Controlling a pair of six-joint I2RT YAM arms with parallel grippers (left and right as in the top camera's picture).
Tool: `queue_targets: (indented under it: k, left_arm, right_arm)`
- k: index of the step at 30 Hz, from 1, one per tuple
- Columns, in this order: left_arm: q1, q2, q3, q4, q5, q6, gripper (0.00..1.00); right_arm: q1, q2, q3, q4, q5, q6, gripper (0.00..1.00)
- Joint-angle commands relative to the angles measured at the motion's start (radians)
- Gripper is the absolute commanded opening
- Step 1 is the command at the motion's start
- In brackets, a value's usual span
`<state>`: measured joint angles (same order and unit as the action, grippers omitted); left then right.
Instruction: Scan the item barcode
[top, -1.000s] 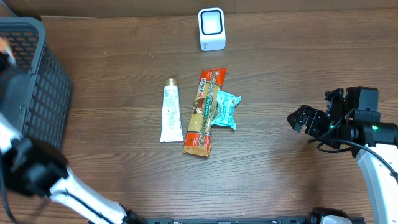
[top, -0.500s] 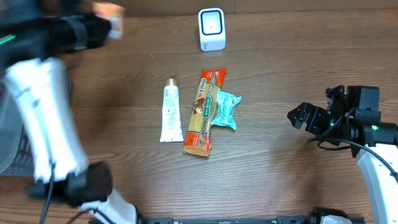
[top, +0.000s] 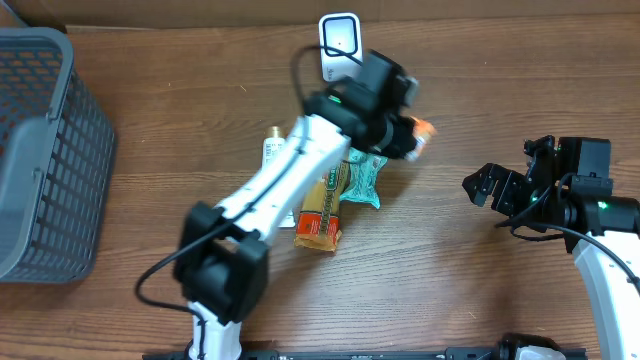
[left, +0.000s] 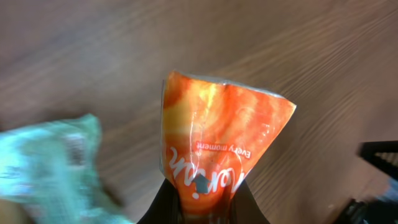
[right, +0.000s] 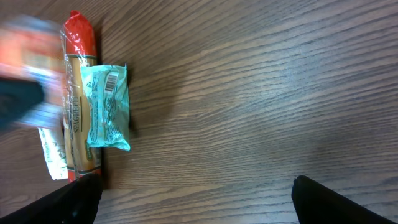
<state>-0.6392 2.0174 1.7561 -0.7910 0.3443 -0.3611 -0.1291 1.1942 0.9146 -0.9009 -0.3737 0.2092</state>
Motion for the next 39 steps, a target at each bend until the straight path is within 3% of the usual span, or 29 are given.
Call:
queue_targets:
  k: [1,6,7,10,12,14,18,26,29,32,39]
  left_arm:
    - [-0.068,0.095,-0.021,-0.006,-0.175,-0.123,0.04]
    - [-0.116,0.18,-0.021,-0.008,-0.194,-0.16,0.07]
    - [-0.121,0.188,-0.021,-0.008,-0.194,-0.159,0.16]
    - [-0.121,0.197,-0.021,0.005,-0.195,-0.159,0.7]
    - [-0.11,0.192,-0.01,0.006,-0.194,-0.153,0.88]
    - [-0.091,0.183,0.019,-0.003,-0.19,-0.13,1.0]
    - [-0.016,0.14,0.15,-0.085,-0.108,-0.067,1.0]
    - [0.266,0.032,0.595,-0.402,-0.021,0.058,1.0]
    - [0.336,0.012,0.637,-0.439,-0.023,0.076,1.0]
    - [0.389,0.007,0.636,-0.46,-0.022,0.077,1.0]
    - [0.433,0.013,0.634,-0.509,-0.063,0.077,1.0]
  right_arm:
    - [0.001,-0.001,0.027,0.005,0.006,0.0,1.0]
    - [0.001,-0.001,0.027,0.006,0.006,0.0,1.0]
    - [0.001,-0.001,0.027,0.006,0.006,0.0,1.0]
    - [0.001,-0.001,0.027,0.006,0.006,0.0,1.0]
    - [0.001,-0.001,0.027,0.006,0.006,0.0,1.0]
    - [0.001,-0.001,0.027,0.006,0.005,0.013,1.0]
    - [0.001,0.0,0.027,0.018,-0.033,0.101,1.0]
    - [0.056,0.133,0.027,0.108,-0.144,0.286,0.79]
    - [0.106,0.228,0.028,0.165,-0.155,0.343,0.74]
    - [0.158,0.317,0.034,0.238,-0.178,0.332,0.7]
    - [0.287,0.463,0.169,0.336,-0.053,0.12,0.71]
